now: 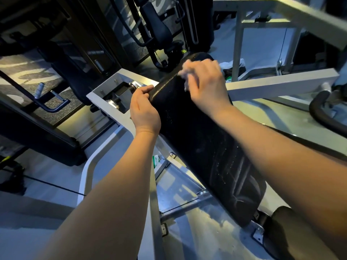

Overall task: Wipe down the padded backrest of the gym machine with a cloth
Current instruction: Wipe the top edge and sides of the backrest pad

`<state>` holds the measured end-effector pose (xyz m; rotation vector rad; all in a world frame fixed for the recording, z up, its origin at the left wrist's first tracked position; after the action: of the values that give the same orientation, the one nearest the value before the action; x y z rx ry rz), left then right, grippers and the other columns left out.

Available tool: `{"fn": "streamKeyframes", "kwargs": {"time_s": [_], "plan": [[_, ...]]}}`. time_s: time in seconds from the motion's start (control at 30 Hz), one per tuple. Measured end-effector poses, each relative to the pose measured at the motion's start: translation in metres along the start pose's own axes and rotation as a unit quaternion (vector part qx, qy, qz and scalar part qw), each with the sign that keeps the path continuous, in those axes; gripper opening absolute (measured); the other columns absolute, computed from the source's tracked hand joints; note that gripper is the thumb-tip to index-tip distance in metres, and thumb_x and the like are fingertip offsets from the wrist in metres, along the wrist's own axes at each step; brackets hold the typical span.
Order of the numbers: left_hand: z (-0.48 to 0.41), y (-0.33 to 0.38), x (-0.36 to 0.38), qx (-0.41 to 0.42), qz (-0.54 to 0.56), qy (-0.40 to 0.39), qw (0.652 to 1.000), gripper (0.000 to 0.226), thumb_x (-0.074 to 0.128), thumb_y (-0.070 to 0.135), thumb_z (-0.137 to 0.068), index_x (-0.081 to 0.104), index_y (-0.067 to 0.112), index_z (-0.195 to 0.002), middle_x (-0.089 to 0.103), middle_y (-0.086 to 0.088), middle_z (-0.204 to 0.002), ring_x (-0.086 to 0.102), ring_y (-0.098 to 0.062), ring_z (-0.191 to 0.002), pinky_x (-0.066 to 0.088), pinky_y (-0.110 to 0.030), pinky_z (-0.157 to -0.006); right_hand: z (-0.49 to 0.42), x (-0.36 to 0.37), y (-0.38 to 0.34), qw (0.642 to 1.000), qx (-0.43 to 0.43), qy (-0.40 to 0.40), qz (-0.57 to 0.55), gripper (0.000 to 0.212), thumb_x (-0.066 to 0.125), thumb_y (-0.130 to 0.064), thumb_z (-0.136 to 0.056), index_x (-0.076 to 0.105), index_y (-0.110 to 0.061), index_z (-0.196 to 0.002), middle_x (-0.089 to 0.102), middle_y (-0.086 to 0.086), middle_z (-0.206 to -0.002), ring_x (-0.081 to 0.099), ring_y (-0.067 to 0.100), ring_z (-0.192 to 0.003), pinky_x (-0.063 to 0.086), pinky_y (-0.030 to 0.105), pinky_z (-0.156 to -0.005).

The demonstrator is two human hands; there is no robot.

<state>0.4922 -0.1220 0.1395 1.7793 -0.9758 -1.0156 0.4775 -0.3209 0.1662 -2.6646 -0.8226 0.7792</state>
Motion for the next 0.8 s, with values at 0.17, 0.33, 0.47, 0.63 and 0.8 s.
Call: {"fn": "streamKeyframes", "kwargs": {"time_s": [0.17,0.33,0.47,0.63,0.8], "plan": [[0.002,0.000,-0.001,-0.010,0.044,0.005,0.999,0.037,0.035,0.022,-0.102,0.072,0.024,-0.102,0.069,0.003,-0.104,0.061,-0.011,-0.101,0.050,-0.030,-0.089,0.031,0.007,-0.043,0.996,0.018,-0.031,-0.077,0.018,0.058,-0.008,-0.096,0.066,-0.003,-0.112,0.062,0.013,-0.096,0.052,0.029,-0.084,0.044,0.042,-0.079],[0.006,0.004,-0.008,-0.050,0.061,0.010,0.997,0.037,0.034,0.026,-0.097,0.071,0.027,-0.097,0.068,-0.001,-0.111,0.061,-0.021,-0.110,0.050,-0.048,-0.103,0.033,0.004,-0.058,0.969,-0.184,-0.162,-0.023,0.027,0.057,-0.015,-0.099,0.066,-0.005,-0.122,0.063,0.016,-0.103,0.055,0.034,-0.090,0.048,0.044,-0.079],[0.005,0.007,-0.013,-0.086,0.030,-0.026,0.995,0.027,0.035,0.027,-0.096,0.061,0.022,-0.101,0.057,-0.002,-0.119,0.053,-0.020,-0.109,0.044,-0.047,-0.105,-0.021,-0.003,-0.037,0.988,-0.061,-0.139,0.029,0.030,0.056,-0.022,-0.098,0.065,-0.011,-0.125,0.058,0.015,-0.105,0.052,0.036,-0.100,0.050,0.048,-0.083],[0.036,0.003,-0.023,-0.117,-0.020,-0.042,0.992,0.021,0.040,0.036,-0.107,0.049,0.031,-0.089,0.042,-0.003,-0.127,0.041,-0.014,-0.111,0.037,-0.033,-0.096,-0.040,0.023,-0.074,0.960,-0.060,-0.272,0.021,0.023,0.054,-0.014,-0.096,0.068,-0.012,-0.115,0.054,0.014,-0.114,0.047,0.035,-0.110,0.045,0.042,-0.094],[0.076,-0.038,-0.034,-0.123,-0.011,-0.090,0.988,0.061,0.068,0.050,-0.094,0.047,0.024,-0.145,0.049,0.001,-0.134,0.057,-0.011,-0.119,0.046,-0.023,-0.096,-0.042,0.030,-0.090,0.910,-0.166,-0.380,0.000,0.019,0.057,-0.014,-0.097,0.069,-0.018,-0.110,0.054,0.008,-0.108,0.052,0.025,-0.106,0.045,0.037,-0.091]]}}
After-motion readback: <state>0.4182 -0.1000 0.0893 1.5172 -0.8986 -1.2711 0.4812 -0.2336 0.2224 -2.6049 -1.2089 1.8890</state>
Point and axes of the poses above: each hand's wrist, its own z-axis away from the middle knuckle, its own x-axis out of the palm, y = z × x, the point moved 7 cm from there along -z, towards the middle knuckle
